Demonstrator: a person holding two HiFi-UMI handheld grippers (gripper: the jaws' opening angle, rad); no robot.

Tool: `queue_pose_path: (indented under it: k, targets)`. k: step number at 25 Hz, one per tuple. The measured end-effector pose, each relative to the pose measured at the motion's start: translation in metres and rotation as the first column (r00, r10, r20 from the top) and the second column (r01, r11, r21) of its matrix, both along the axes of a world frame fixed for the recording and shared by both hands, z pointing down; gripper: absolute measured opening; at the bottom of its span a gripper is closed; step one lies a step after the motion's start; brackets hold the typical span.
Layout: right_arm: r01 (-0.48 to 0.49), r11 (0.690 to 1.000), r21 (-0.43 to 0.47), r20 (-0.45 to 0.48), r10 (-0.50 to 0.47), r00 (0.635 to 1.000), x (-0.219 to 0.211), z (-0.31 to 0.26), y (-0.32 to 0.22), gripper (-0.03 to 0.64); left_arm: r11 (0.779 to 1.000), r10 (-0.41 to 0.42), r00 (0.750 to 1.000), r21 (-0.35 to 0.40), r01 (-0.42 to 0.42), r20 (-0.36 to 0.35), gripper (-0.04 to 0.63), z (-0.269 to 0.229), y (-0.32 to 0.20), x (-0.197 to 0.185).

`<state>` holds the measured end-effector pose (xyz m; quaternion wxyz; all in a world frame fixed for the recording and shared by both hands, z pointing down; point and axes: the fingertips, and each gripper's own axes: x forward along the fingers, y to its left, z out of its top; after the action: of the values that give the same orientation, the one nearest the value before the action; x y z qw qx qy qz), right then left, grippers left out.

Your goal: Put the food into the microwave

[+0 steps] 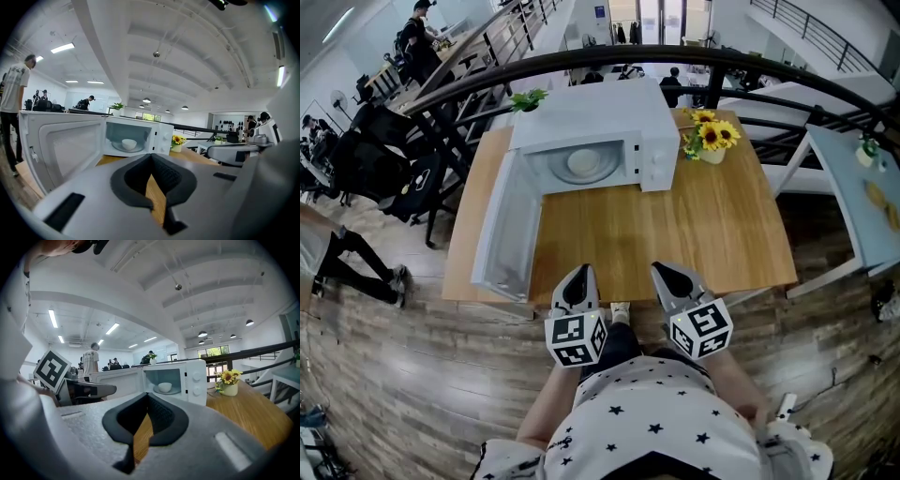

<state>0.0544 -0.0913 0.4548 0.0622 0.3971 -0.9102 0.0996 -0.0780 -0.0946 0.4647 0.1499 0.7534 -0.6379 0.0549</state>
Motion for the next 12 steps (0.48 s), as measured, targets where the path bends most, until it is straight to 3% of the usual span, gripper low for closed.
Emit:
queue_pose_path:
  k: [12]
  targets:
    - [0.003, 1.0, 0.006, -0.017, -0.003, 1.0, -0.003, 0.0035, -0.0007, 0.006, 1.0, 0.014, 1.0, -0.002, -0.014, -0.002, 0.003, 0.0026, -0.0016, 0.0024]
